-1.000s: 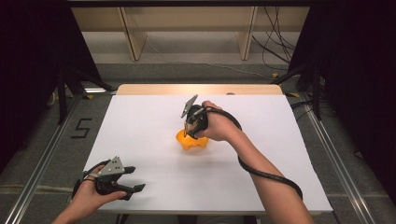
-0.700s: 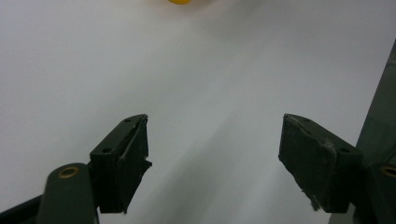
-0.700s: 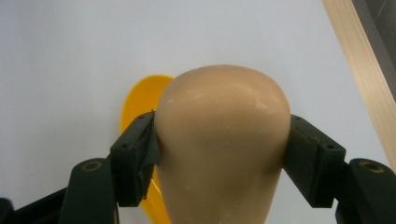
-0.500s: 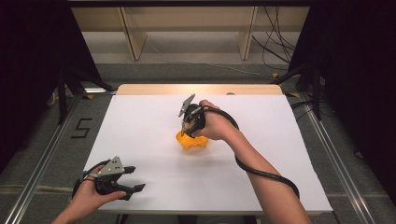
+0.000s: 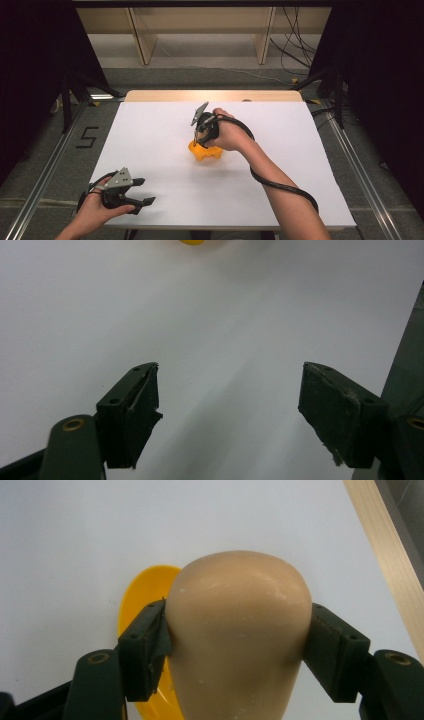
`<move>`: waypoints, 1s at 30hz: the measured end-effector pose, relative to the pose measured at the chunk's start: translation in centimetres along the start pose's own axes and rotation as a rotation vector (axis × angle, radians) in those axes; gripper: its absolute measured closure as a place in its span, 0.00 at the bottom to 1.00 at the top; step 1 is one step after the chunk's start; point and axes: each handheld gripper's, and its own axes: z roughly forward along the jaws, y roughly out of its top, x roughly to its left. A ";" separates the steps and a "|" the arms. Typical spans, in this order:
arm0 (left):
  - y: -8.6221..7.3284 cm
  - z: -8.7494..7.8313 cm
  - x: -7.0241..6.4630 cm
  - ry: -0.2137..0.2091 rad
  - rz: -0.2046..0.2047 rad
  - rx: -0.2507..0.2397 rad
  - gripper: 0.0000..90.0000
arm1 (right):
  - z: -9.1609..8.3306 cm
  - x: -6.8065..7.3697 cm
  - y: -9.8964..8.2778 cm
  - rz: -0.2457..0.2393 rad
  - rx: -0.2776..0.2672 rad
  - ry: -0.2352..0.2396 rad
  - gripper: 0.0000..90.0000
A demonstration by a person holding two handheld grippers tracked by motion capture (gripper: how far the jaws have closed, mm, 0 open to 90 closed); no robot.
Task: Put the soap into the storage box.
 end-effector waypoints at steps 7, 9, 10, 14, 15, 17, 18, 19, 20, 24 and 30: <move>0.0 0.0 0.0 0.005 0.005 0.005 0.27 | 0.3 -0.1 -0.2 0.007 -0.009 -0.002 0.37; 0.0 0.0 0.0 0.003 0.003 0.000 0.27 | 0.3 0.0 -0.2 0.024 -0.005 -0.010 0.37; 0.0 0.0 0.0 0.002 0.000 -0.001 0.27 | 0.4 -0.1 -0.2 0.010 -0.014 -0.007 0.37; 0.0 0.0 0.0 0.001 -0.001 -0.001 0.27 | 0.5 0.0 -0.3 0.011 -0.016 -0.008 0.37; 0.0 0.0 0.0 0.001 -0.001 -0.001 0.27 | 0.5 0.0 -0.3 0.011 -0.016 -0.008 0.37; 0.0 0.0 -0.1 0.003 -0.006 0.001 0.27 | 0.5 0.0 -0.3 0.006 -0.017 -0.012 0.37; 0.0 0.0 -0.1 0.003 -0.006 0.001 0.27 | 0.5 0.0 -0.3 0.006 -0.017 -0.012 0.37; 0.0 0.0 0.0 0.005 0.004 0.005 0.27 | 0.5 0.0 -0.4 0.004 -0.016 -0.014 0.37; 0.0 0.0 0.0 -0.002 0.001 0.003 0.27 | 0.4 0.1 -0.4 0.012 -0.012 -0.013 0.37; 0.0 0.0 0.0 0.007 -0.003 0.008 0.27 | 0.2 0.1 -0.5 -0.005 -0.004 -0.015 0.37; 0.0 0.1 -0.1 0.003 -0.022 0.008 0.27 | 0.0 0.4 -0.5 -0.022 0.008 -0.021 0.37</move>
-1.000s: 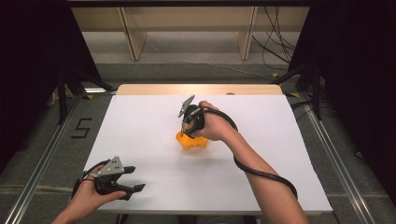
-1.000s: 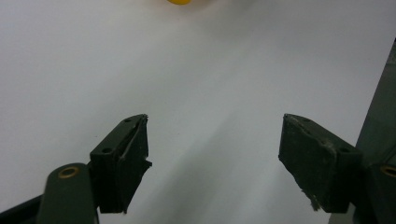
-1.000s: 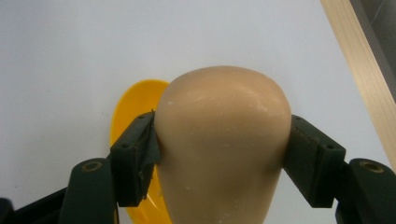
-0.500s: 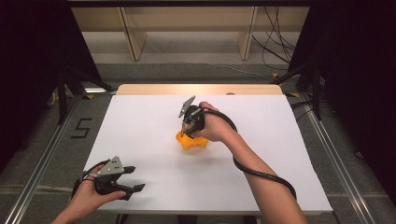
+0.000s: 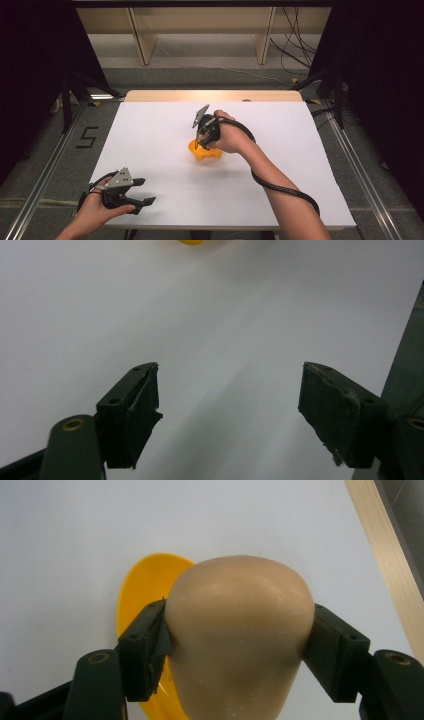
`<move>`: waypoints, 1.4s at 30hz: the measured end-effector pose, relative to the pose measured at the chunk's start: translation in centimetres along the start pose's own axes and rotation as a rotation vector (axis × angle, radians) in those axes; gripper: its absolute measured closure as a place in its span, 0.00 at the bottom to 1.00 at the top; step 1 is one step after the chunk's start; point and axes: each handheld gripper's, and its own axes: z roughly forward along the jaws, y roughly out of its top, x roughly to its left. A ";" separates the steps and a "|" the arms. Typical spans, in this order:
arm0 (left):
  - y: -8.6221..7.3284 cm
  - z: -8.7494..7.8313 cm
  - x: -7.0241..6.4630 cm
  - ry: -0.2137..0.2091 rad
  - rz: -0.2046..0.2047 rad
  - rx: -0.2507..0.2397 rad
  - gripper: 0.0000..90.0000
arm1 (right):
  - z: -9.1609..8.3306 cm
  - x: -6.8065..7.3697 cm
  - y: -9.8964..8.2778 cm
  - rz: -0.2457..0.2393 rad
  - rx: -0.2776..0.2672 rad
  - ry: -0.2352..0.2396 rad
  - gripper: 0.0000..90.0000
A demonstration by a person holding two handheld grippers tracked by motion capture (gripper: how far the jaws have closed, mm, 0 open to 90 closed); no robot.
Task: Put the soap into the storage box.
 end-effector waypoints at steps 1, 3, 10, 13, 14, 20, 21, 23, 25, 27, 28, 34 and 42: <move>0.0 0.0 0.0 0.000 0.001 0.002 0.27 | -0.1 0.1 0.0 0.007 0.007 -0.004 0.37; 0.0 0.0 0.0 -0.001 0.003 -0.001 0.27 | -0.2 0.2 0.0 0.000 0.004 0.005 0.37; 0.0 -0.1 0.0 -0.003 0.014 0.011 0.27 | -0.2 0.4 -0.1 -0.004 0.015 0.017 0.37; 0.1 -0.1 0.1 0.006 0.025 -0.001 0.27 | 0.0 0.5 -0.2 -0.006 0.026 0.008 0.37; 0.0 -0.2 0.2 0.006 0.034 0.010 0.27 | 0.0 0.5 -0.2 -0.010 0.028 0.013 0.37; 0.0 0.0 -0.1 -0.003 0.001 -0.003 0.27 | 0.0 0.6 -0.4 -0.006 0.038 0.022 0.37; 0.0 0.0 -0.1 -0.003 0.001 0.003 0.27 | 0.1 0.6 -0.5 -0.001 0.042 0.020 0.37; 0.0 -0.2 0.1 0.002 0.016 0.020 0.27 | 0.2 0.6 -0.6 -0.001 0.048 0.018 0.37; 0.0 -0.1 0.1 0.002 0.014 0.012 0.27 | 0.3 0.6 -0.6 -0.003 0.051 0.027 0.37; 0.0 -0.1 0.1 0.002 0.015 0.012 0.27 | 0.4 0.6 -0.7 -0.003 0.056 0.020 0.37; 0.0 -0.1 0.1 0.002 0.015 0.012 0.27 | 0.4 0.6 -0.7 -0.003 0.056 0.020 0.37; 0.0 0.0 0.1 -0.001 0.013 0.012 0.27 | 0.8 0.7 -0.8 0.013 0.071 0.015 0.37; 0.0 -0.1 0.1 -0.006 0.013 0.011 0.27 | 0.9 0.8 -1.0 0.023 0.093 0.011 0.37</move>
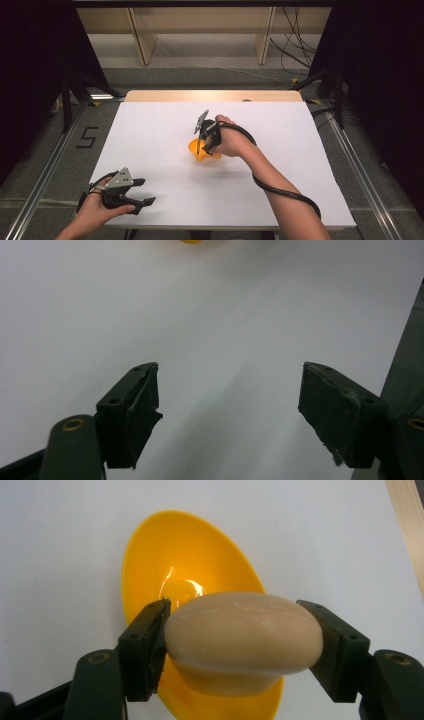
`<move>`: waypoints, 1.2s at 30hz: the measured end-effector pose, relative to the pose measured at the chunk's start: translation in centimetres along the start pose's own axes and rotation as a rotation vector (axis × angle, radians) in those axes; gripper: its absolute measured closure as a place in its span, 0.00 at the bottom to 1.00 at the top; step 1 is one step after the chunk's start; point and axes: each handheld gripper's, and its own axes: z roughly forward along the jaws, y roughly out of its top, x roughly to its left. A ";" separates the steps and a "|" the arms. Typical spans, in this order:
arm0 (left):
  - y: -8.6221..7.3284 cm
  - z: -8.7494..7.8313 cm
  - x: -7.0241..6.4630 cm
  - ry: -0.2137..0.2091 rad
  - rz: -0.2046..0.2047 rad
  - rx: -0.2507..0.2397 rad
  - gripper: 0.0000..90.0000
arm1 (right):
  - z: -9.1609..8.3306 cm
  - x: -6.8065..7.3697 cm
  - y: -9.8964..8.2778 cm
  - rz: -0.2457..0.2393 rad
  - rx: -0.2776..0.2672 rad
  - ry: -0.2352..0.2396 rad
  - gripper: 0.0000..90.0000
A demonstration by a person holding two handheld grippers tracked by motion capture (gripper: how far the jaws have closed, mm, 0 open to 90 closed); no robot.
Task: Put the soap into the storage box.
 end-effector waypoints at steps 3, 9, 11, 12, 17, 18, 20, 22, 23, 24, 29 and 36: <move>0.0 0.0 0.0 0.001 -0.002 -0.002 0.27 | 0.2 -0.2 -0.1 -0.025 -0.010 0.001 0.37; 0.0 0.1 0.0 0.004 -0.011 -0.010 0.27 | 0.4 -0.3 -0.1 -0.014 -0.007 0.005 0.37; 0.0 0.1 -0.1 0.003 -0.013 -0.011 0.27 | 0.3 0.0 0.0 0.022 0.015 0.009 0.37; 0.0 0.0 0.0 0.004 -0.011 -0.011 0.27 | 0.3 0.0 0.0 0.022 0.015 0.009 0.37; 0.0 0.0 0.1 0.007 0.010 -0.011 0.27 | 0.8 -0.1 0.1 0.001 -0.012 0.017 0.37; 0.0 0.0 0.0 0.000 -0.011 -0.009 0.27 | 0.8 0.0 0.1 0.008 -0.015 0.025 0.37; 0.0 0.0 0.1 0.005 0.013 -0.010 0.27 | 1.0 0.0 0.2 0.018 -0.027 0.028 0.37; 0.0 0.0 0.0 0.004 -0.010 -0.010 0.27 | 1.0 0.0 0.2 0.016 -0.028 0.039 0.37; 0.0 0.0 0.1 0.002 0.010 -0.013 0.27 | 1.0 0.0 0.2 0.021 -0.038 0.040 0.37; 0.0 0.0 0.1 0.003 0.010 -0.011 0.27 | 0.9 0.0 0.3 0.020 -0.045 0.054 0.36; 0.0 0.1 -0.1 -0.005 -0.010 -0.004 0.27 | 0.1 -0.2 0.2 0.033 -0.072 0.053 0.37; 0.0 0.1 0.1 0.005 0.012 -0.007 0.27 | -1.7 0.2 -0.3 0.093 -0.117 0.046 0.62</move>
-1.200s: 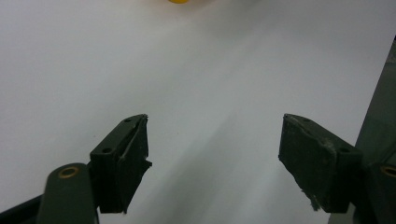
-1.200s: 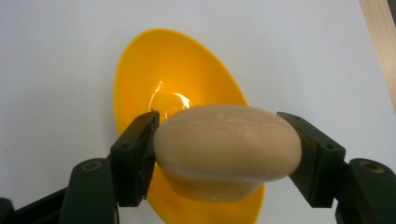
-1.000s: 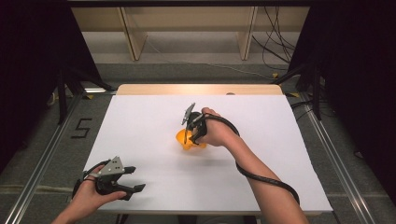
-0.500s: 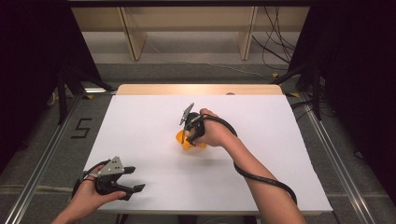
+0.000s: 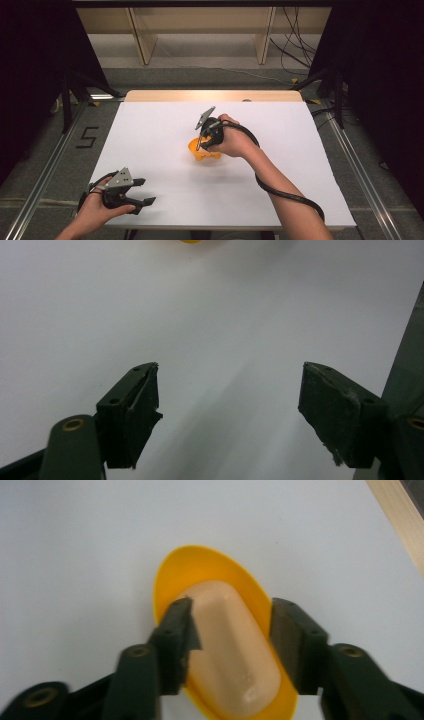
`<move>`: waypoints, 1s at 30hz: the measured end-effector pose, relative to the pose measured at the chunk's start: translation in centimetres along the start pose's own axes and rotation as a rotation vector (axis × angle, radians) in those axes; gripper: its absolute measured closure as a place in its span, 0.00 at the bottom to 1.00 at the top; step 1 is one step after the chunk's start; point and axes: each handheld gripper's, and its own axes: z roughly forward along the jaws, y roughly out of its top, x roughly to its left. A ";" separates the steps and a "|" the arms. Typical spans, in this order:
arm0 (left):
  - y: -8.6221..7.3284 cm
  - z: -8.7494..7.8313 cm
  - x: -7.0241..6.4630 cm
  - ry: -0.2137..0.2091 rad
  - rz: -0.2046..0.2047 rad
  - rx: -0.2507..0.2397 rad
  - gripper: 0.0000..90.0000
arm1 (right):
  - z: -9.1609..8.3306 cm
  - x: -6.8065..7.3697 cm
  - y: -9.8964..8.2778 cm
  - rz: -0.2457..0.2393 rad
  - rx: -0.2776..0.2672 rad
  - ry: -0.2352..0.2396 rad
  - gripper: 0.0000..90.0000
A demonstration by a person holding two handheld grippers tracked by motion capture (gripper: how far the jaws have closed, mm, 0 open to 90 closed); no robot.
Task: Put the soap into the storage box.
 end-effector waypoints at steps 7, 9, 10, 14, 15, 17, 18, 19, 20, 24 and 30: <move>0.0 -0.2 0.1 0.006 0.006 0.001 0.27 | -2.1 0.7 -2.4 0.049 -0.046 -0.050 0.80; 0.0 -0.1 0.1 0.006 0.007 0.004 0.27 | -2.8 0.9 -3.4 0.072 -0.057 -0.068 0.82; 0.0 -0.1 0.0 0.006 -0.005 -0.005 0.27 | -3.3 1.1 -4.1 0.106 -0.064 -0.071 0.83; 0.0 0.0 0.0 0.010 -0.010 -0.009 0.27 | -4.4 1.5 -6.4 0.170 -0.099 -0.110 0.83; 0.0 0.0 -0.1 0.018 -0.028 -0.017 0.27 | -4.9 1.8 -7.7 0.203 -0.113 -0.119 0.84; 0.0 -0.1 0.0 0.015 -0.021 -0.008 0.27 | -5.4 2.1 -9.0 0.225 -0.115 -0.125 0.84; 0.0 -0.1 0.0 0.015 -0.021 -0.008 0.27 | -5.4 2.1 -9.0 0.225 -0.115 -0.125 0.84; 0.0 -0.1 -0.1 0.014 -0.021 -0.007 0.27 | -5.7 2.5 -10.3 0.253 -0.111 -0.126 0.83; 0.0 -0.1 -0.1 0.014 -0.021 -0.007 0.27 | -5.7 2.5 -10.3 0.253 -0.111 -0.126 0.83; 0.0 0.0 -0.1 0.019 -0.010 -0.016 0.27 | -6.1 3.2 -12.7 0.285 -0.128 -0.155 0.84; -0.2 0.2 0.2 0.045 -0.026 -0.008 0.27 | -6.4 4.2 -16.0 0.362 -0.155 -0.161 0.83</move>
